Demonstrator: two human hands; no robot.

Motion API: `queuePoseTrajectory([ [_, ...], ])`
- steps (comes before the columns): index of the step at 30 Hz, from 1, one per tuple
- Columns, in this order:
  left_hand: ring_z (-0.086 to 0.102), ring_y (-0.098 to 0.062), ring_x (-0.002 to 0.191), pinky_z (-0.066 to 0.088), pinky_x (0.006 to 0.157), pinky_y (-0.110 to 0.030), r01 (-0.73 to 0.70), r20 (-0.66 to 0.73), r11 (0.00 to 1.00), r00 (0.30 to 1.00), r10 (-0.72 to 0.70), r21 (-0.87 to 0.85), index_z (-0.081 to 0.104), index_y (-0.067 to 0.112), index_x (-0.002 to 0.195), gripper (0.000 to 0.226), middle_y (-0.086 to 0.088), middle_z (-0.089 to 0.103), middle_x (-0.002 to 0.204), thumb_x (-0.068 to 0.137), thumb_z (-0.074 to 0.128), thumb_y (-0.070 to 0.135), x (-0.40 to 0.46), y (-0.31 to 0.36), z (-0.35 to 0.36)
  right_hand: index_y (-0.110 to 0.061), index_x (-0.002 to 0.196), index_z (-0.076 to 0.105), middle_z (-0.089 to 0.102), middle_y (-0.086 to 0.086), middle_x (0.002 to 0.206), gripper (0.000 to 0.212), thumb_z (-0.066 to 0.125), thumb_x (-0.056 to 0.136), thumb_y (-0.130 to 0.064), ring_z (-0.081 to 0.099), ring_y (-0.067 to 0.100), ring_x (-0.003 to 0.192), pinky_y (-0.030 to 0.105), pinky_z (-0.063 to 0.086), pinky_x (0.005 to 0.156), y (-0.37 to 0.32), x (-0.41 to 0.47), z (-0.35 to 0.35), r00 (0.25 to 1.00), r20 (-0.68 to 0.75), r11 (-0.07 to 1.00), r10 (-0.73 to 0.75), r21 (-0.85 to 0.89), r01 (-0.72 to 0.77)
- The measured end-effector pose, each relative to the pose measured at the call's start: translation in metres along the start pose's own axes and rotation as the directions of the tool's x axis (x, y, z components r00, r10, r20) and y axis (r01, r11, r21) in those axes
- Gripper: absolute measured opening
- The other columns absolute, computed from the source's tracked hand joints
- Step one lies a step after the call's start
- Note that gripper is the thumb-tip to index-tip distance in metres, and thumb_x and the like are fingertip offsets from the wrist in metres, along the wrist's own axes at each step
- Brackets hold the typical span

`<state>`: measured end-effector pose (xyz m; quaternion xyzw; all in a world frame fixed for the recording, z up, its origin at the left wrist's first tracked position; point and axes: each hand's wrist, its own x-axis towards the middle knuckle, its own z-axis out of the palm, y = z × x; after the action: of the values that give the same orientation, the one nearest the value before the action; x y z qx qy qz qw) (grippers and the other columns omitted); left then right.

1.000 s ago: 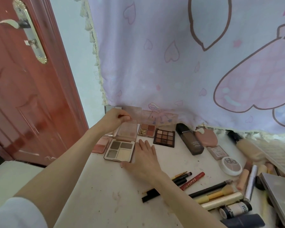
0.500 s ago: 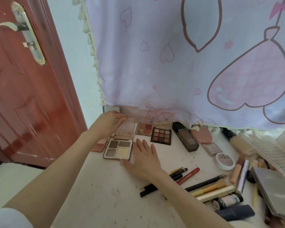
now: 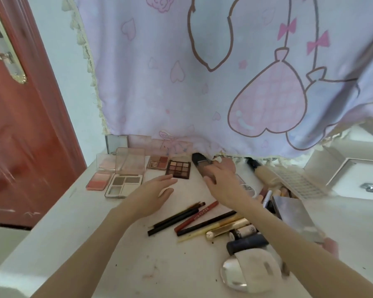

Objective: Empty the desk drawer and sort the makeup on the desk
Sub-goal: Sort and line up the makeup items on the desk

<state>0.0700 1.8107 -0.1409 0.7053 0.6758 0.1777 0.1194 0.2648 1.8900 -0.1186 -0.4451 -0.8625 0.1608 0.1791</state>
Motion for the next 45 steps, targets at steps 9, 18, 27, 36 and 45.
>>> queuePoseTrajectory([
  [9, 0.014, -0.006, 0.141, 0.005, 0.114, -0.021, -0.089, 0.109, 0.996, 0.990, 0.085, 0.029, 0.033, 0.036, 0.140, 0.041, 0.012, 0.022, 0.152, 0.099, 0.026, 0.038, 0.004, -0.007, 0.032, -0.005, 0.139, 0.039, 0.044, 0.015, 0.140, 0.046, 0.047, 0.095, -0.018, 0.040, 0.028, 0.127, 0.032, 0.032, 0.102, 0.063, 0.026, -0.032, 0.979, 0.071, 0.974, 0.193, -0.133, -0.182],
  [18, -0.007, 0.006, 0.136, -0.011, 0.109, -0.018, -0.074, 0.094, 0.986, 0.994, 0.060, 0.152, 0.012, 0.046, 0.142, 0.055, 0.024, 0.001, 0.150, 0.087, 0.004, 0.047, 0.005, -0.004, 0.039, -0.010, 0.140, 0.038, 0.031, 0.013, 0.149, 0.060, 0.048, 0.091, -0.042, 0.031, 0.031, 0.135, 0.039, 0.031, 0.107, 0.078, 0.078, -0.018, 0.961, 0.245, 0.957, 0.128, -0.285, -0.055],
  [27, -0.003, 0.001, 0.141, -0.009, 0.111, -0.019, -0.063, 0.079, 0.986, 0.996, 0.051, 0.157, 0.015, 0.047, 0.142, 0.048, 0.022, 0.005, 0.152, 0.094, 0.011, 0.046, 0.005, -0.006, 0.042, -0.020, 0.143, 0.028, 0.028, 0.012, 0.147, 0.085, 0.067, 0.072, -0.043, 0.027, 0.035, 0.135, 0.045, 0.029, 0.109, 0.090, 0.089, -0.010, 0.935, 0.315, 0.957, 0.160, -0.282, -0.069],
  [36, 0.001, 0.001, 0.141, -0.006, 0.111, -0.020, -0.056, 0.041, 0.992, 0.998, 0.051, 0.109, 0.021, 0.046, 0.141, 0.042, 0.022, 0.010, 0.152, 0.100, 0.024, 0.038, 0.005, -0.005, 0.042, -0.023, 0.141, 0.035, 0.037, 0.009, 0.143, 0.078, 0.069, 0.074, -0.045, 0.041, 0.028, 0.127, 0.037, 0.038, 0.100, 0.096, 0.073, -0.025, 0.984, 0.106, 0.989, 0.146, -0.044, -0.142],
  [45, 0.010, 0.000, 0.140, 0.002, 0.114, -0.025, 0.020, 0.063, 0.999, 0.998, -0.016, -0.048, 0.034, 0.038, 0.139, 0.040, 0.018, 0.022, 0.151, 0.099, 0.031, 0.038, 0.003, -0.001, 0.036, -0.021, 0.121, 0.060, 0.067, 0.003, 0.117, 0.085, 0.066, 0.056, -0.076, 0.058, 0.011, 0.087, 0.024, 0.043, 0.071, 0.037, -0.013, -0.056, 0.993, -0.034, 0.510, 0.110, 0.859, -0.027],
])
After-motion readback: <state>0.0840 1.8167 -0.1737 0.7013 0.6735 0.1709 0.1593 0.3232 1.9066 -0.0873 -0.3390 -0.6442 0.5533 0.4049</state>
